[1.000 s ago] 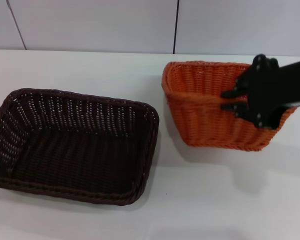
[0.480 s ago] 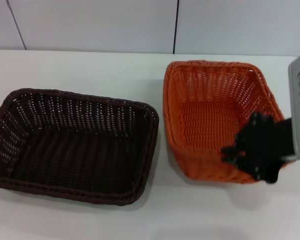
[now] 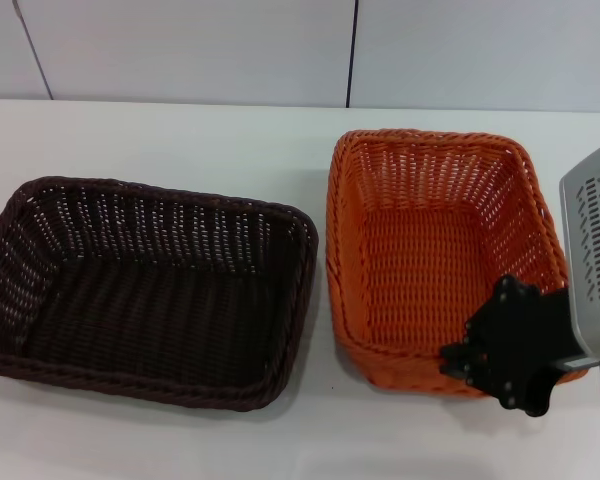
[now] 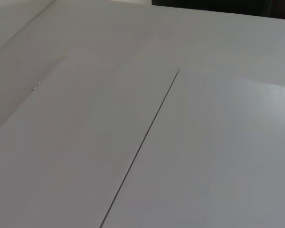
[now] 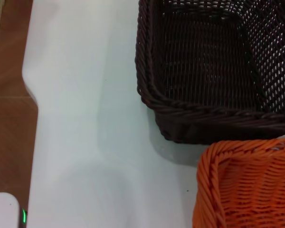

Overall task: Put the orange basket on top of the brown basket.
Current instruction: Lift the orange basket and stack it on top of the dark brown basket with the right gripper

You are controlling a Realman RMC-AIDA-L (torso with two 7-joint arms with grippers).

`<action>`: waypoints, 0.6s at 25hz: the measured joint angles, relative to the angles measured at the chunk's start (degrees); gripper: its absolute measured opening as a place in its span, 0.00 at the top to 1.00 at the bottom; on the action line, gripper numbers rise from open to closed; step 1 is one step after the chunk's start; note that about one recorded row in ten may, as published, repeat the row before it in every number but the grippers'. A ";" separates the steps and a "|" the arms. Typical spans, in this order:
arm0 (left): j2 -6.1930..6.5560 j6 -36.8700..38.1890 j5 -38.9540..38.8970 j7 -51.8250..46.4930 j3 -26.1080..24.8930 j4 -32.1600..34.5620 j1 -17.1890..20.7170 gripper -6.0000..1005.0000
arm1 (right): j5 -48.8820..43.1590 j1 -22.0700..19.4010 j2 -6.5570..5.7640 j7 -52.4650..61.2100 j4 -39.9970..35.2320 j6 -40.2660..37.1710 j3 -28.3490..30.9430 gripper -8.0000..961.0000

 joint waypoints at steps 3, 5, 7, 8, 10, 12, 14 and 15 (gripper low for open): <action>0.02 0.00 0.04 0.00 0.00 0.00 0.01 0.18 | 1.64 -0.08 0.07 1.11 -1.10 -0.60 0.16 0.93; 0.12 0.01 0.10 0.06 0.00 0.00 0.19 0.18 | 2.64 -0.09 0.05 1.43 -1.17 -0.63 0.49 0.93; 0.18 0.01 0.09 0.07 0.00 0.00 0.27 0.18 | 5.04 0.12 -0.11 2.52 -1.04 -0.10 1.53 0.94; 0.23 0.00 0.04 0.08 0.00 0.01 0.37 0.18 | 6.68 0.48 -0.20 3.37 -0.97 0.83 2.53 0.94; 0.23 0.00 0.04 0.08 0.00 0.01 0.37 0.18 | 7.22 0.65 -0.22 3.59 -0.98 1.28 2.93 0.92; 0.26 0.00 0.00 0.07 0.00 0.01 0.43 0.18 | 7.69 0.89 -0.23 4.00 -1.13 1.92 3.27 0.91; 0.45 0.01 -0.03 0.05 0.00 -0.12 0.63 0.18 | 7.83 1.02 -0.21 4.32 -1.31 2.00 3.25 0.83; 0.49 0.00 -0.04 0.05 0.00 -0.18 0.69 0.18 | 7.82 1.05 -0.18 4.48 -1.43 1.99 3.17 0.76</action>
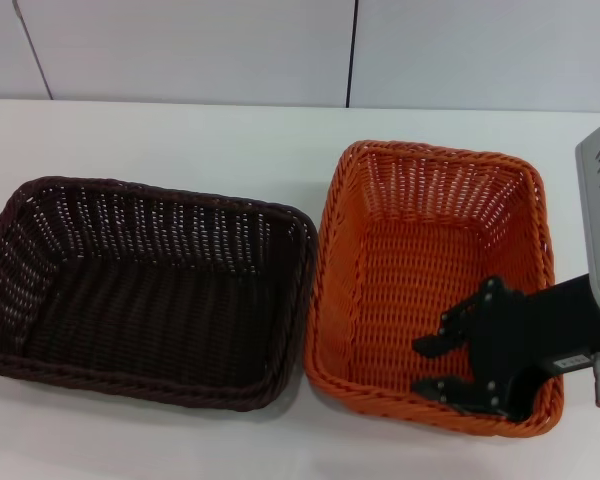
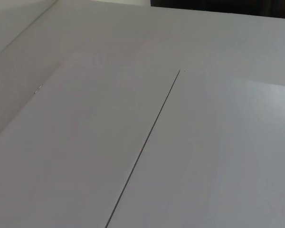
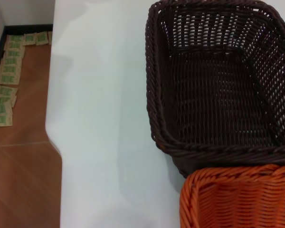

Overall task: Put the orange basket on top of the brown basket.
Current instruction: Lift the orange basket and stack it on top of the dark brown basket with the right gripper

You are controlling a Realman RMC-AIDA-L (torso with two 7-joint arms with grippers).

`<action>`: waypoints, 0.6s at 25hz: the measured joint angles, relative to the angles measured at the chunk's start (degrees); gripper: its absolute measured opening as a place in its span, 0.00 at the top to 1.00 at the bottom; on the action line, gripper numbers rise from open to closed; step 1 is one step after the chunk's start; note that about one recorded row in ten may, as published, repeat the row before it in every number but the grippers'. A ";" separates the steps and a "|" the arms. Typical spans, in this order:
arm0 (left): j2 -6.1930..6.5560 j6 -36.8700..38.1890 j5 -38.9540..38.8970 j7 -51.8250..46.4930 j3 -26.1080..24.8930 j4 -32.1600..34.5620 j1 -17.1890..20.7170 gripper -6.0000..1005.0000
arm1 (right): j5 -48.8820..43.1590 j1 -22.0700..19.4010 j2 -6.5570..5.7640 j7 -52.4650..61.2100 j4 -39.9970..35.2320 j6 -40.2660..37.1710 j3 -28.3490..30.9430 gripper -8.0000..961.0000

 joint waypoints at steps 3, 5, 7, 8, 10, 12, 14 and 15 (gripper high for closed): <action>0.03 -0.05 -0.18 -0.01 0.00 -0.09 0.14 0.18 | -0.22 -0.01 0.02 0.16 -0.61 -0.09 -0.26 0.67; 0.03 -0.05 -0.22 -0.02 0.00 -0.13 0.15 0.18 | -0.19 -0.02 0.01 0.16 -0.76 -0.08 -0.28 0.64; 0.04 -0.06 -0.28 -0.03 0.00 -0.22 0.15 0.18 | -0.12 -0.01 0.01 0.15 -1.12 -0.05 -0.27 0.62; 0.01 -0.07 -0.30 -0.04 0.00 -0.24 0.08 0.18 | -0.13 0.28 -0.04 0.22 -1.99 0.01 -0.12 0.60; -0.01 -0.07 -0.31 -0.04 0.00 -0.25 0.05 0.18 | -0.20 0.51 -0.07 0.28 -2.61 0.03 -0.02 0.58; -0.09 -0.09 -0.32 -0.04 0.00 -0.26 -0.03 0.18 | -0.30 1.08 -0.12 0.32 -4.08 0.07 0.05 0.55; -0.20 -0.10 -0.34 -0.05 0.00 -0.26 -0.08 0.18 | -0.43 1.79 -0.17 0.32 -5.91 0.13 0.03 0.53; -0.23 -0.11 -0.35 -0.05 0.00 -0.26 -0.09 0.18 | -0.62 2.17 -0.17 0.31 -6.96 0.12 -0.09 0.51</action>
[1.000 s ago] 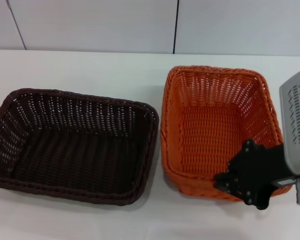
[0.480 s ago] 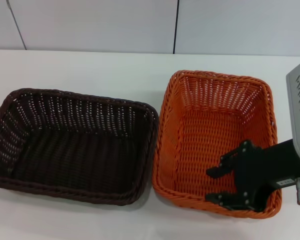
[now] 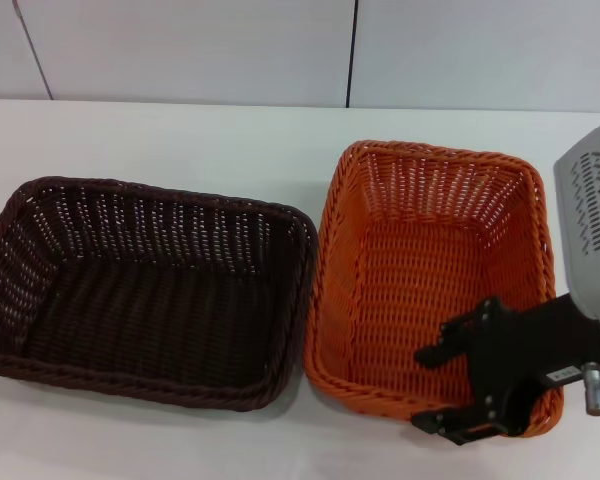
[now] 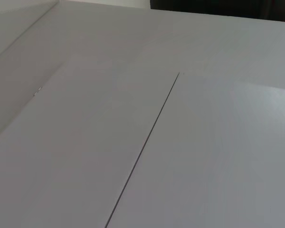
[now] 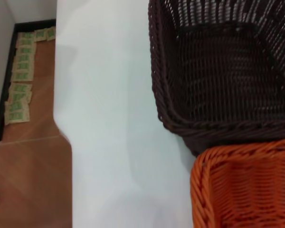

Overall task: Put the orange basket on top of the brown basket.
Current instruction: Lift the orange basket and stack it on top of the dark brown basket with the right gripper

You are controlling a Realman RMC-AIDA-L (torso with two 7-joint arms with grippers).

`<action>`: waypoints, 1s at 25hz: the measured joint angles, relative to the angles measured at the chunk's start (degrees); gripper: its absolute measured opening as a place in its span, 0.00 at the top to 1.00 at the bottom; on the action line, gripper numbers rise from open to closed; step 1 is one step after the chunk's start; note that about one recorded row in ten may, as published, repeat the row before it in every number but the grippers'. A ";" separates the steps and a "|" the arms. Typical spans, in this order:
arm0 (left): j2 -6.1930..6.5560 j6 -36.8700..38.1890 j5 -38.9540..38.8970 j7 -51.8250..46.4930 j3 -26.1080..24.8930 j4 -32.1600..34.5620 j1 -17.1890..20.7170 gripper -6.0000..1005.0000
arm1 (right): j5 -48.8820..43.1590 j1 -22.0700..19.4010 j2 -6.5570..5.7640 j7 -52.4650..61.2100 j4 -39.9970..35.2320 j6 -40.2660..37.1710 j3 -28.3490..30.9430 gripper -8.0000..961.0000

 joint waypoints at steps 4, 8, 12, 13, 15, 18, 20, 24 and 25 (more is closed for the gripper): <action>-0.05 -0.01 -0.19 0.00 0.00 0.00 0.04 0.18 | -1.59 1.40 0.00 -0.55 -3.34 -0.21 -0.37 0.44; -0.16 -0.33 -0.44 0.00 0.00 0.00 0.32 0.18 | -1.82 2.96 0.00 -1.59 -7.44 -0.58 -0.42 0.38; -0.23 -0.51 -0.47 0.02 0.00 -0.07 0.48 0.18 | -1.73 3.74 0.03 -2.28 -9.65 -0.72 -0.44 0.38; -0.24 -0.54 -0.51 0.08 0.00 -0.08 0.48 0.18 | -1.73 4.38 0.08 -2.52 -10.95 -0.80 -0.46 0.38; -0.25 -0.57 -0.57 0.10 0.00 -0.08 0.48 0.18 | -1.73 4.62 0.10 -2.61 -11.44 -0.83 -0.46 0.38; -0.25 -0.68 -0.63 0.12 0.00 -0.08 0.47 0.18 | -1.68 4.94 0.09 -2.81 -12.03 -0.86 -0.46 0.38; -0.25 -0.73 -0.63 0.13 0.00 -0.08 0.46 0.18 | -1.63 4.96 0.09 -2.82 -11.80 -0.86 -0.44 0.38; -0.25 -0.87 -0.63 0.15 0.00 -0.08 0.47 0.18 | -1.84 4.98 0.07 -2.85 -11.64 -1.15 -0.41 0.38; -0.26 -0.87 -0.63 0.15 0.00 -0.08 0.46 0.18 | -1.86 4.99 0.06 -2.85 -11.72 -1.28 -0.42 0.38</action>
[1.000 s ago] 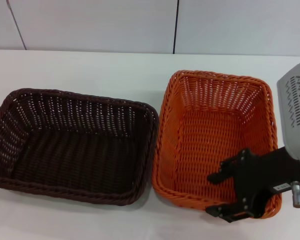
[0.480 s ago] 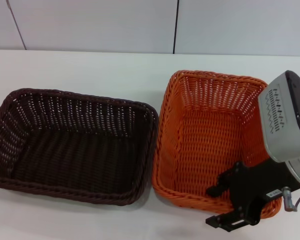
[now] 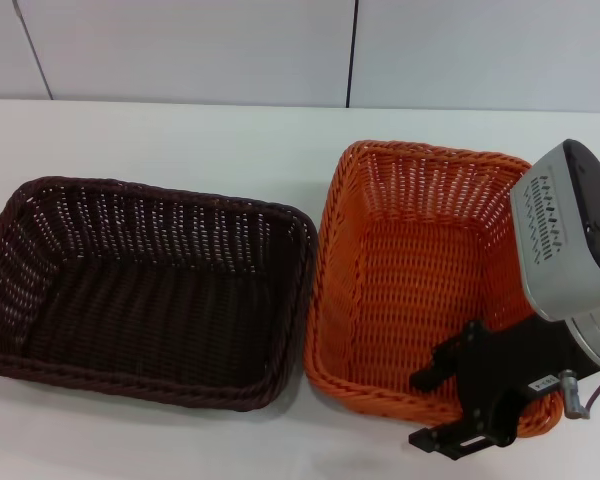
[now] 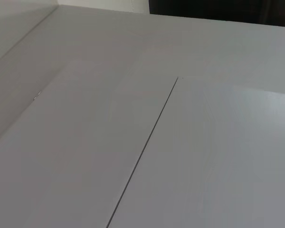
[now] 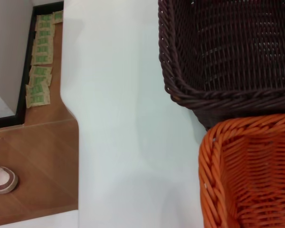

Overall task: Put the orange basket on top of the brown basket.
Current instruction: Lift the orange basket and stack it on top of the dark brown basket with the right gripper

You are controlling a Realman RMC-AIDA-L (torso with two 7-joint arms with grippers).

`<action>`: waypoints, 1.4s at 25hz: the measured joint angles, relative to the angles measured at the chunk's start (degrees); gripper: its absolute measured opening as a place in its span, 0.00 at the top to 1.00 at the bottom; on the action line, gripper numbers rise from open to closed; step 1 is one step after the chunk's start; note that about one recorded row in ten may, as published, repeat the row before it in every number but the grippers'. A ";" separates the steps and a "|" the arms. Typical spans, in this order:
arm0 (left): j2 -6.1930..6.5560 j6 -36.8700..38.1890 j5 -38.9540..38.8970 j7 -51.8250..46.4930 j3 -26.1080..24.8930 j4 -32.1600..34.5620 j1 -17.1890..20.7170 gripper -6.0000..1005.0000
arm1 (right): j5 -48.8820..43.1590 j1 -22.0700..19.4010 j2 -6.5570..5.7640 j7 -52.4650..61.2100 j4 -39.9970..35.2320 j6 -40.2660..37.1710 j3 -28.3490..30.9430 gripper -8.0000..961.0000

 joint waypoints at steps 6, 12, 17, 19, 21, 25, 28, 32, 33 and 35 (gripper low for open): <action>0.01 -0.22 0.00 0.02 0.00 0.00 0.00 0.18 | 0.04 0.02 0.00 -0.05 -0.33 -0.20 -0.04 0.38; 0.01 -0.24 0.04 0.11 0.00 0.01 0.10 0.18 | -0.13 0.02 0.08 -0.10 -0.82 -1.39 -1.25 0.38; 0.03 -0.52 0.06 0.09 0.00 0.01 0.21 0.18 | -0.26 0.01 0.09 -0.10 -1.40 -1.70 -1.55 0.39; 0.05 -0.56 0.05 0.07 0.00 0.00 0.24 0.18 | -0.41 0.03 0.06 -0.10 -1.42 -1.81 -1.56 0.42; 0.07 -0.76 0.02 0.03 0.00 0.00 0.34 0.18 | -1.35 0.07 0.05 -0.09 -1.53 -2.06 -1.79 0.50; 0.15 -1.03 -0.02 -0.07 0.00 0.00 0.36 0.18 | -3.71 0.05 0.09 0.00 -1.55 -3.69 -4.65 0.62; 0.18 -1.26 -0.14 -0.08 0.00 0.01 0.36 0.18 | -5.56 -0.19 0.15 0.25 -1.54 -5.26 -7.17 0.68; 0.19 -1.34 -0.54 0.03 0.00 0.01 0.39 0.18 | -5.90 -0.91 0.14 -0.04 -0.38 -6.26 -8.10 0.75; 0.19 -1.37 -0.62 0.06 0.00 0.01 0.40 0.18 | -6.01 -1.64 0.07 -0.29 1.45 -6.64 -8.13 0.75; 0.19 -1.53 -0.90 0.11 -0.01 0.00 0.44 0.18 | -6.08 -2.09 0.05 -0.41 2.80 -6.69 -7.97 0.76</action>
